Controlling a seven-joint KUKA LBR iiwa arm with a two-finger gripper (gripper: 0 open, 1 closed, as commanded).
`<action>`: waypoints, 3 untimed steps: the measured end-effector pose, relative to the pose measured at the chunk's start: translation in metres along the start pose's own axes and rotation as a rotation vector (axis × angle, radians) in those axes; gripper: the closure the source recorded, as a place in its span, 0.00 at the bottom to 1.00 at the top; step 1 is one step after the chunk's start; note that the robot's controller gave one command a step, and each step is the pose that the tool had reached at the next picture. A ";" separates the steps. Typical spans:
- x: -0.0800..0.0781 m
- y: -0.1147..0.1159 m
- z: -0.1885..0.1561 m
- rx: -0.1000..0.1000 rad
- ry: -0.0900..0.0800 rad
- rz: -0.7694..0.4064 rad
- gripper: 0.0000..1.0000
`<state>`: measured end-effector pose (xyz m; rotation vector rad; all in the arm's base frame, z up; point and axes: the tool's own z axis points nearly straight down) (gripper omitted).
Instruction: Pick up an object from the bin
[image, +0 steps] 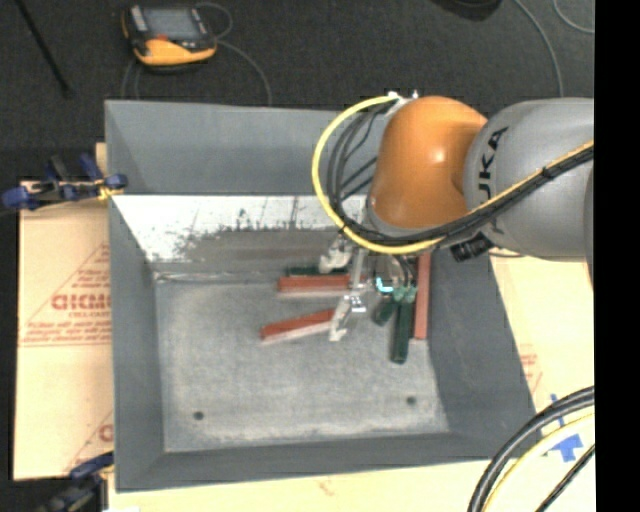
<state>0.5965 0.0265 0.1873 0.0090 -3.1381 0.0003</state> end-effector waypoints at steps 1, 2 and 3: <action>-0.002 0.000 -0.004 -0.001 -0.008 0.000 0.00; -0.007 0.002 0.036 -0.002 -0.017 0.013 0.00; -0.023 -0.019 0.104 -0.003 -0.003 -0.532 1.00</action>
Offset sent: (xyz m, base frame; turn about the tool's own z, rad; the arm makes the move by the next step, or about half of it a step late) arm 0.0076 0.0041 -0.1173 0.0376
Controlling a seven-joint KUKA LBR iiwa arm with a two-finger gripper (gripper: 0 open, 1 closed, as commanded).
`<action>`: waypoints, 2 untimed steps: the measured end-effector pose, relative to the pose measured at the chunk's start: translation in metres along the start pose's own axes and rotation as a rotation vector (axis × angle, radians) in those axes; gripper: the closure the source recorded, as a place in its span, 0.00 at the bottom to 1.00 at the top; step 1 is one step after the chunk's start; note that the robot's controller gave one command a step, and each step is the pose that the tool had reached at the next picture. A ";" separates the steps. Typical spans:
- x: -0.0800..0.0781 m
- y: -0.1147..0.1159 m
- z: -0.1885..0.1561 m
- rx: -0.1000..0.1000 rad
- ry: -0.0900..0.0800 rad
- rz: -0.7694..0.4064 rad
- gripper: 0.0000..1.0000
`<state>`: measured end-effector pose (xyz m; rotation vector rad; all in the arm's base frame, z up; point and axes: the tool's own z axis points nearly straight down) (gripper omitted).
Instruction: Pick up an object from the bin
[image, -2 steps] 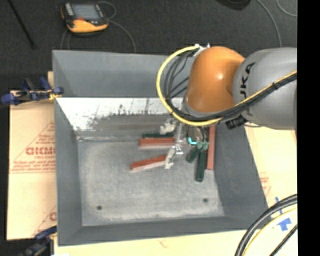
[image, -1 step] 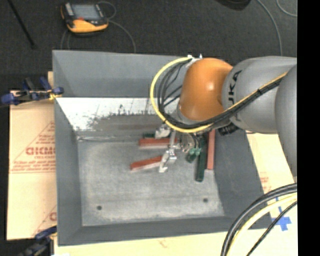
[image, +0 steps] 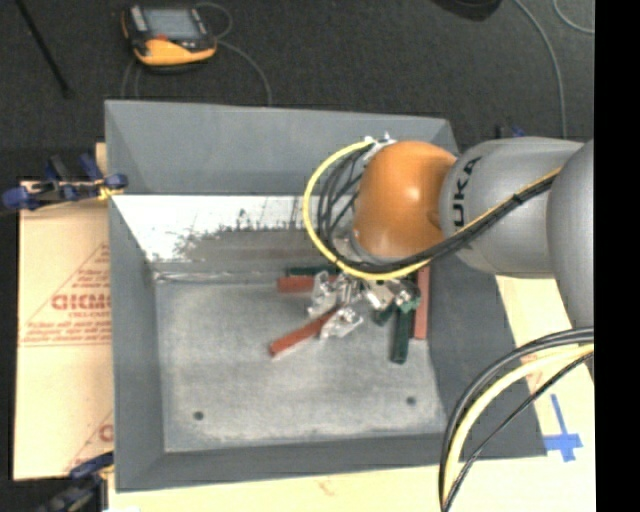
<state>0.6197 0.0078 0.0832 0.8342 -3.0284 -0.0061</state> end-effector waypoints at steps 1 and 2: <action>0.000 0.000 0.000 0.000 -0.001 0.001 1.00; -0.001 0.005 -0.030 0.003 -0.002 0.008 1.00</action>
Offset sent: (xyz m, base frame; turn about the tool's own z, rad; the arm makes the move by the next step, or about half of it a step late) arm -0.0018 0.0068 0.0422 0.0110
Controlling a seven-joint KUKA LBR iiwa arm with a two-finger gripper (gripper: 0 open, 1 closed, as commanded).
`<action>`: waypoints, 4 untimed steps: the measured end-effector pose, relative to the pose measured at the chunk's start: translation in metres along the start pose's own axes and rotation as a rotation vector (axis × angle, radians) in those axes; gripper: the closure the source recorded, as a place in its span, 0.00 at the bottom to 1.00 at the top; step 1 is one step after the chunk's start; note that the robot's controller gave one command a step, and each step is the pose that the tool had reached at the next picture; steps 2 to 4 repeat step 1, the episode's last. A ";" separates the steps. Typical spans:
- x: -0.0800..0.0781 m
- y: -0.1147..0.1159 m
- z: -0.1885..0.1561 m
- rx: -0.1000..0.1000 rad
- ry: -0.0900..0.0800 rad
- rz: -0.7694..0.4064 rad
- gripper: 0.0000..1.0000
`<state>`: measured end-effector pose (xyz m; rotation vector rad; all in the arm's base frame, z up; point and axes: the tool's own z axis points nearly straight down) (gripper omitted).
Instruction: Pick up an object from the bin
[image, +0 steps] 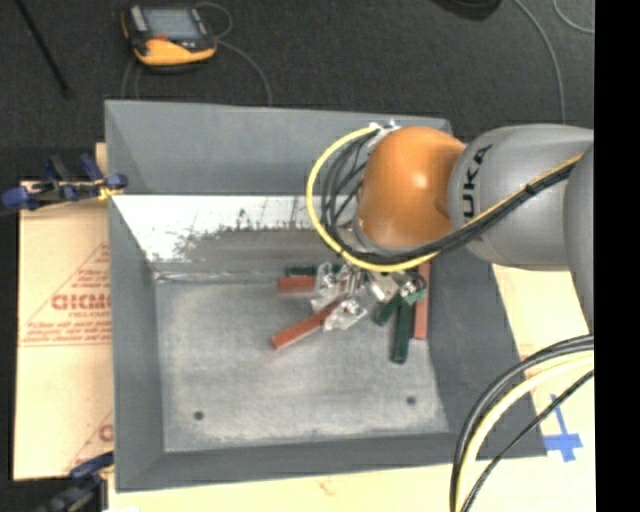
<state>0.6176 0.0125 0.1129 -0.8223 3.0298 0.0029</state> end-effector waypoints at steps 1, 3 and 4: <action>0.007 -0.014 -0.098 0.002 -0.002 -0.015 1.00; 0.007 -0.014 -0.098 0.002 -0.002 -0.015 1.00; 0.007 -0.014 -0.098 0.002 -0.002 -0.015 1.00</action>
Offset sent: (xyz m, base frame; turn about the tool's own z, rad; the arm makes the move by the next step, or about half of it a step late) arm 0.0000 0.0000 0.0000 0.0000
